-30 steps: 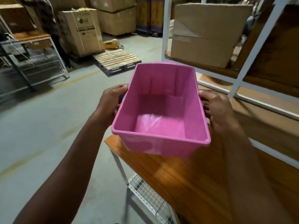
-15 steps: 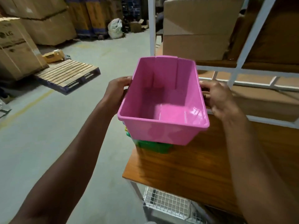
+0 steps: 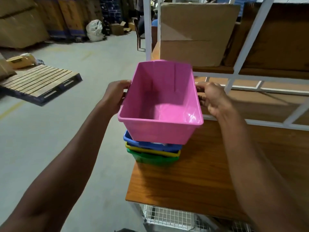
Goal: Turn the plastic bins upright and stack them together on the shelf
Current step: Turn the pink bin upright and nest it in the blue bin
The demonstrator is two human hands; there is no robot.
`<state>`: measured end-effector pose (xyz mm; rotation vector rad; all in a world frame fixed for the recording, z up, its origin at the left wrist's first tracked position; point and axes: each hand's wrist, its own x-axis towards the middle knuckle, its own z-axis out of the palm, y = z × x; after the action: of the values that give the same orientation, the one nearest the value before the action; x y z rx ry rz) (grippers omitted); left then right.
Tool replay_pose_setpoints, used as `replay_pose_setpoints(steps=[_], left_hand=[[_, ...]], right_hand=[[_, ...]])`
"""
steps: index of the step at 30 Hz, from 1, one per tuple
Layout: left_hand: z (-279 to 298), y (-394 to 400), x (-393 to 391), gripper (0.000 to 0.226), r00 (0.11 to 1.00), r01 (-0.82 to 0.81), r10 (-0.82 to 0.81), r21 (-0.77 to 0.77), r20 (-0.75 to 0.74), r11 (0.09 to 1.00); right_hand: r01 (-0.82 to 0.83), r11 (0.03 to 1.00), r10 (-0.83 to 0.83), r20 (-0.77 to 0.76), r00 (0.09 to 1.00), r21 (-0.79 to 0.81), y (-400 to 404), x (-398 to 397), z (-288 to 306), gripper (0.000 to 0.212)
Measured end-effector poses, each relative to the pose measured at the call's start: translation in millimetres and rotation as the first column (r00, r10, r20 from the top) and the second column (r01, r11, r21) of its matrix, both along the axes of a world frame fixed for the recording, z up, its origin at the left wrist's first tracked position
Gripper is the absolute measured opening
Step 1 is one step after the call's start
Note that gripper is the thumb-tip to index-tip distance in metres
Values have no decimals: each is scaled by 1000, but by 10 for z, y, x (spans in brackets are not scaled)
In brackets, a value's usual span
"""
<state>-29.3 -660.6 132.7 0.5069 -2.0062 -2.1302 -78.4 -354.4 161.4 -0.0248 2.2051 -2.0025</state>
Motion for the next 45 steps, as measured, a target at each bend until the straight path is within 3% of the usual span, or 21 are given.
replay_pose_setpoints(steps=[4, 17, 45], left_hand=[[-80, -191, -104, 46, 1000, -8, 7, -5, -13, 1000], [-384, -321, -362, 30, 985, 159, -161, 33, 59, 987], [-938, -263, -298, 32, 977, 120, -115, -22, 179, 992]], right_hand=[[5, 1000, -5, -4, 1000, 3, -183, -49, -60, 26], [198, 979, -199, 17, 980, 56, -378, -85, -432, 23], [173, 984, -180, 206, 962, 52, -295, -65, -1043, 20]])
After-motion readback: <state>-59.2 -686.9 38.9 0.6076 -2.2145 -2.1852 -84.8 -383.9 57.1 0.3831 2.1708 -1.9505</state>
